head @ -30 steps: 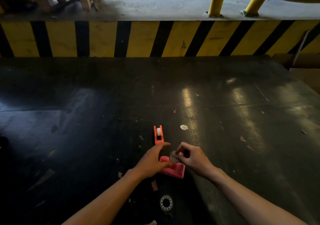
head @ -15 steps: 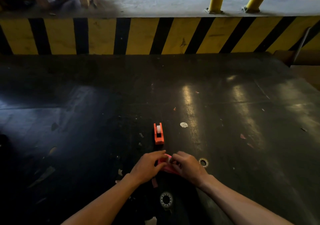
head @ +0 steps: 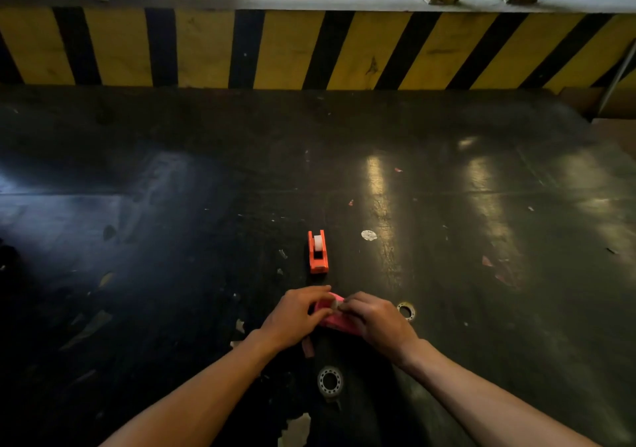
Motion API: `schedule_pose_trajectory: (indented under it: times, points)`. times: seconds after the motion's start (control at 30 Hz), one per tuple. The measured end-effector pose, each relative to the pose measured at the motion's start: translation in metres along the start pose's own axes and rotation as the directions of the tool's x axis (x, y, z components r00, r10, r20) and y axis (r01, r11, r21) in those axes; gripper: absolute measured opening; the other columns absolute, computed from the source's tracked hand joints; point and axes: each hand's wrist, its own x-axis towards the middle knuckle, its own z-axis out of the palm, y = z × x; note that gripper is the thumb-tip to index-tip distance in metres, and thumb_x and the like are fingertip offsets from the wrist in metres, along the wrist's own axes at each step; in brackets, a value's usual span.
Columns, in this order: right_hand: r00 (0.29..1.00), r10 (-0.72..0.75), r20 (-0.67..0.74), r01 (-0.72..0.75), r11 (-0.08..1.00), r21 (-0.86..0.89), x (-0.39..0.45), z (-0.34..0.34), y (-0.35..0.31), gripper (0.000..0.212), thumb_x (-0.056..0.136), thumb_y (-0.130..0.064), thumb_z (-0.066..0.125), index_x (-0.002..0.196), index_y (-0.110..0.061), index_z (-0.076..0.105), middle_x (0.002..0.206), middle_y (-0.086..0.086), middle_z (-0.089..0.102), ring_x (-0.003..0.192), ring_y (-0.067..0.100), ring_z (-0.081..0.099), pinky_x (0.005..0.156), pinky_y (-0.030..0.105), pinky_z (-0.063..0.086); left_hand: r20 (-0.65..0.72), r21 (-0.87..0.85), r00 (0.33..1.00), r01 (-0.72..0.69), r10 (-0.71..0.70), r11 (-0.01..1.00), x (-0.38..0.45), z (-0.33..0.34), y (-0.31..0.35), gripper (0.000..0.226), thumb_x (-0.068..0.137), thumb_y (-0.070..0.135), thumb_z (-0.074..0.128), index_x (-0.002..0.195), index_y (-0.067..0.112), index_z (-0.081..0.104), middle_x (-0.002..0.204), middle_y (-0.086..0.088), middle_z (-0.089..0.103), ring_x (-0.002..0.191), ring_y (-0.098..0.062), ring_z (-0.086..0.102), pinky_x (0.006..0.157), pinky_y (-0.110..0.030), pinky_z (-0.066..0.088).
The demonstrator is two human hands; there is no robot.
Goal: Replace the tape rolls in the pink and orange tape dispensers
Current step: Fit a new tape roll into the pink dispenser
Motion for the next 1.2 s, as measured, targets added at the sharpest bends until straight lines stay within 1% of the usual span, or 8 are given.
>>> schedule_pose_trajectory:
  times: [0.1, 0.23, 0.4, 0.6, 0.77, 0.93, 1.07, 1.2]
  points:
    - [1.000, -0.008, -0.013, 0.009, 1.000, 0.017, 0.001, 0.001, -0.001, 0.018, 0.091, -0.016, 0.064, 0.106, -0.010, 0.072, 0.105, 0.010, 0.072, 0.093, 0.028, 0.070, 0.078, 0.042, 0.058, 0.016, -0.020, 1.000, -0.011, 0.011, 1.000, 0.001, -0.002, -0.001, 0.037, 0.088, 0.019, 0.073, 0.125, 0.022, 0.069, 0.139, -0.002, 0.062, 0.128, -0.006, 0.055, 0.111, -0.028, 0.043]
    - [0.999, 0.030, -0.024, -0.028, 0.996, 0.083, 0.001, 0.003, -0.008, 0.043, 0.092, -0.041, 0.050, 0.104, -0.007, 0.072, 0.102, 0.012, 0.071, 0.090, 0.030, 0.070, 0.077, 0.043, 0.057, 0.032, -0.036, 0.999, -0.022, 0.023, 0.999, 0.001, -0.002, -0.002, 0.038, 0.088, 0.018, 0.072, 0.126, 0.020, 0.068, 0.139, -0.005, 0.062, 0.128, -0.009, 0.056, 0.111, -0.031, 0.044]
    - [0.999, -0.015, 0.036, 0.015, 1.000, 0.008, 0.003, 0.000, -0.006, 0.024, 0.093, -0.022, 0.062, 0.108, -0.005, 0.071, 0.105, 0.015, 0.071, 0.094, 0.034, 0.068, 0.078, 0.047, 0.056, 0.009, -0.027, 0.999, -0.036, 0.036, 0.999, 0.000, 0.000, -0.006, 0.036, 0.089, 0.023, 0.071, 0.125, 0.026, 0.068, 0.137, -0.003, 0.064, 0.126, 0.001, 0.052, 0.111, -0.024, 0.042]
    - [0.992, -0.007, 0.129, 0.016, 0.997, -0.073, 0.008, -0.009, -0.011, 0.042, 0.095, -0.044, 0.054, 0.116, -0.011, 0.069, 0.107, 0.013, 0.070, 0.093, 0.032, 0.068, 0.080, 0.046, 0.055, 0.018, -0.015, 1.000, -0.022, 0.022, 1.000, 0.003, 0.000, -0.008, 0.033, 0.088, 0.028, 0.072, 0.121, 0.029, 0.070, 0.137, 0.001, 0.064, 0.125, -0.004, 0.056, 0.110, -0.032, 0.046]
    - [0.980, -0.086, 0.179, 0.112, 0.984, -0.139, 0.003, -0.014, -0.009, 0.045, 0.099, -0.043, 0.046, 0.119, -0.007, 0.066, 0.110, 0.013, 0.070, 0.097, 0.029, 0.068, 0.082, 0.044, 0.055, 0.030, -0.010, 1.000, 0.001, -0.001, 1.000, 0.004, -0.001, -0.006, 0.032, 0.088, 0.029, 0.073, 0.120, 0.028, 0.072, 0.137, 0.003, 0.064, 0.125, -0.004, 0.057, 0.109, -0.034, 0.046]
    - [0.980, -0.144, 0.138, 0.162, 0.978, -0.131, 0.007, -0.020, -0.009, 0.048, 0.094, -0.042, 0.043, 0.108, -0.005, 0.069, 0.092, 0.017, 0.068, 0.079, 0.031, 0.067, 0.066, 0.042, 0.058, 0.050, 0.004, 0.999, 0.006, -0.006, 1.000, 0.005, -0.004, -0.003, 0.033, 0.088, 0.028, 0.073, 0.122, 0.025, 0.071, 0.139, 0.001, 0.063, 0.126, -0.007, 0.057, 0.110, -0.034, 0.046]
    - [0.998, -0.032, 0.052, 0.032, 0.999, 0.005, 0.007, -0.015, -0.015, 0.053, 0.090, -0.051, 0.044, 0.103, -0.010, 0.074, 0.087, 0.017, 0.066, 0.074, 0.030, 0.065, 0.064, 0.038, 0.055, 0.070, 0.010, 0.997, 0.011, -0.012, 1.000, 0.007, -0.006, -0.002, 0.034, 0.089, 0.028, 0.073, 0.122, 0.024, 0.071, 0.139, 0.001, 0.062, 0.127, -0.008, 0.057, 0.110, -0.034, 0.046]
    - [0.992, 0.100, 0.080, -0.109, 0.988, 0.109, 0.007, -0.007, -0.017, 0.025, 0.092, -0.032, 0.065, 0.107, -0.015, 0.074, 0.094, 0.014, 0.067, 0.081, 0.027, 0.066, 0.073, 0.042, 0.055, 0.062, -0.003, 0.998, 0.011, -0.011, 1.000, 0.006, -0.006, -0.002, 0.033, 0.088, 0.023, 0.073, 0.121, 0.025, 0.071, 0.138, 0.000, 0.063, 0.126, -0.008, 0.058, 0.109, -0.034, 0.047]
